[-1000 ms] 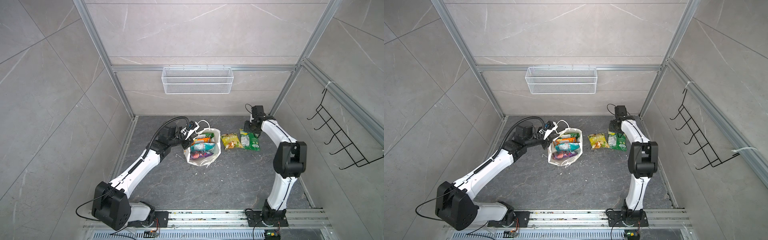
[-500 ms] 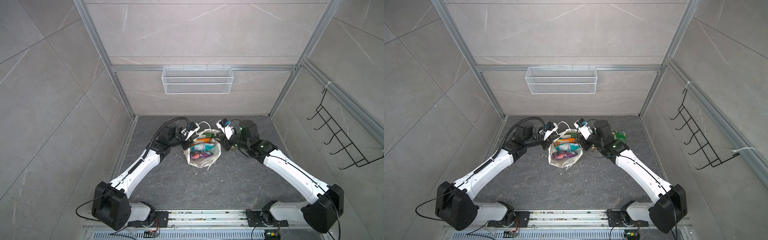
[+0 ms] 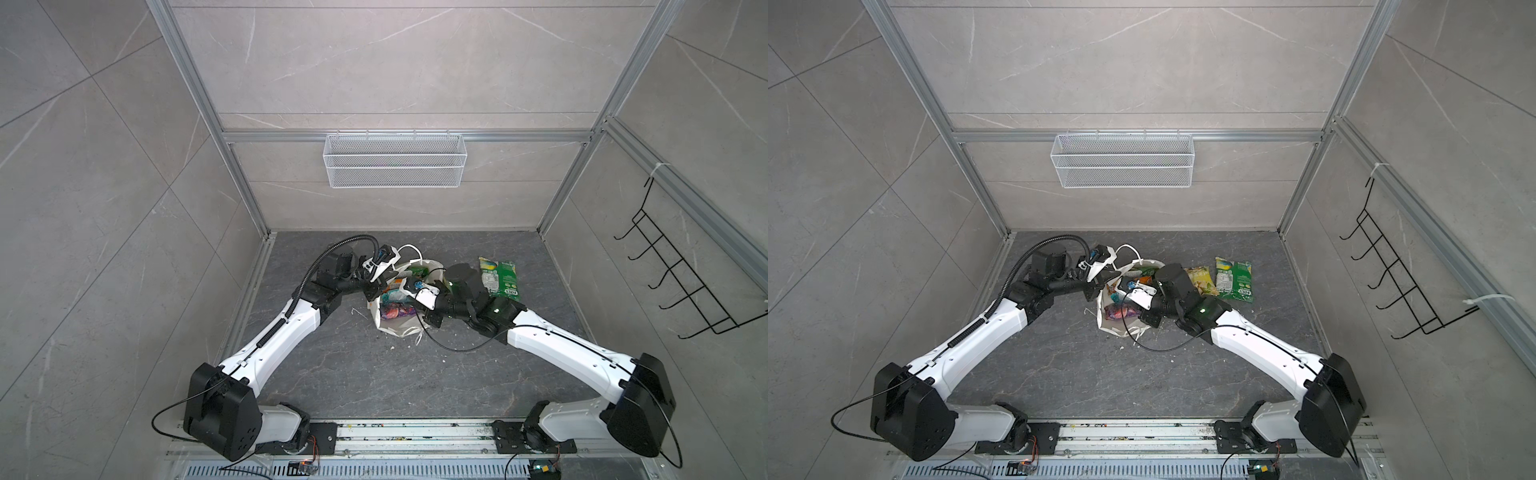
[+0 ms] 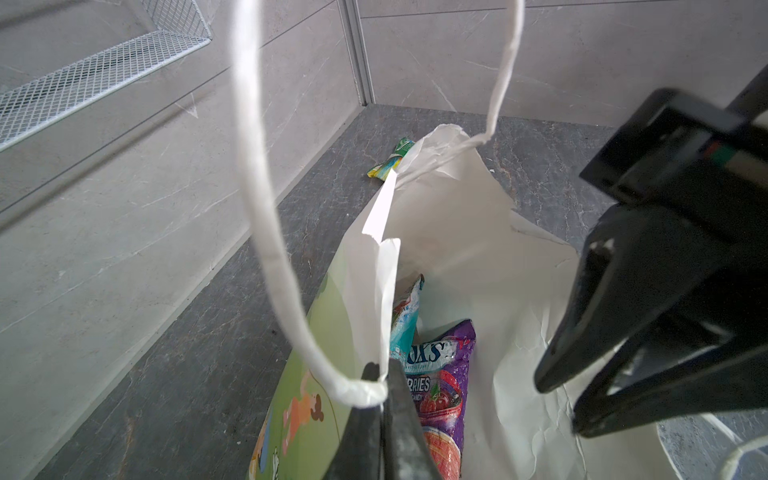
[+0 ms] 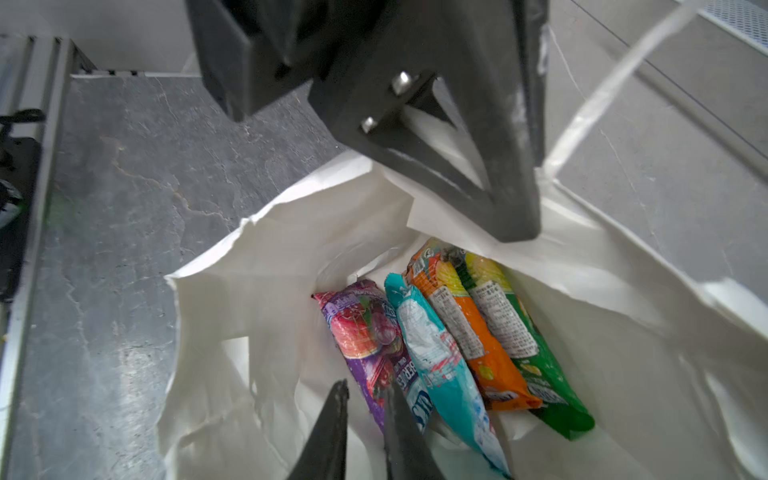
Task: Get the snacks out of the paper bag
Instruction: 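Lower the right gripper into the paper bag and pinch the teal snack bag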
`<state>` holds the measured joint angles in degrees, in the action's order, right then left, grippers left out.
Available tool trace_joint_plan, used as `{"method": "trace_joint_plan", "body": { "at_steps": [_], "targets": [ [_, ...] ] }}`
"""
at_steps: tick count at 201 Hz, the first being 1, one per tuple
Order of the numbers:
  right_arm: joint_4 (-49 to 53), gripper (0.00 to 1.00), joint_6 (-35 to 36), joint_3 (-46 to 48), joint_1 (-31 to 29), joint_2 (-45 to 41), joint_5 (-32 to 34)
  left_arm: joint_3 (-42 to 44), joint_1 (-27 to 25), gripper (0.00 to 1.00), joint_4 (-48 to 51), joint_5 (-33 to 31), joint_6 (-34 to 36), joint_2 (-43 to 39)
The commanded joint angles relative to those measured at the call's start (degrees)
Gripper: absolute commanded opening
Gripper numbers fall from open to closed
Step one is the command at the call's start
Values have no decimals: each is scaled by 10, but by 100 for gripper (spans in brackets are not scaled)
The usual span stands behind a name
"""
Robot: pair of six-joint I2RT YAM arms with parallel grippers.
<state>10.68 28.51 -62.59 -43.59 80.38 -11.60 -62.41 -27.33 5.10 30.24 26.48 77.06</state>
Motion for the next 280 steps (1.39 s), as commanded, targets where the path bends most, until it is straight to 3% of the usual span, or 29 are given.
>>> {"method": "trace_joint_plan", "body": {
  "at_steps": [1, 88, 167, 187, 231, 254, 280],
  "targets": [
    [39, 20, 65, -42, -9, 48, 72, 2, 0, 0, -16, 29, 8, -20],
    [103, 23, 121, -109, -14, 158, 176, 3, -1, 0, -20, 23, 13, -23],
    [99, 47, 117, -162, -14, 240, 222, 5, -1, 0, -31, 26, 16, -22],
    [88, 48, 114, -174, -14, 262, 240, 1, 0, 0, -26, 28, 18, -22],
    [99, 28, 110, -209, -13, 322, 261, 5, -1, 0, -31, 26, 14, -17],
    [96, 8, 106, -208, -14, 318, 249, 13, -1, 0, -39, 19, 17, -22],
    [106, 6, 102, -208, -14, 292, 228, 6, -1, 0, -30, 16, 19, -20]
  ]
}}
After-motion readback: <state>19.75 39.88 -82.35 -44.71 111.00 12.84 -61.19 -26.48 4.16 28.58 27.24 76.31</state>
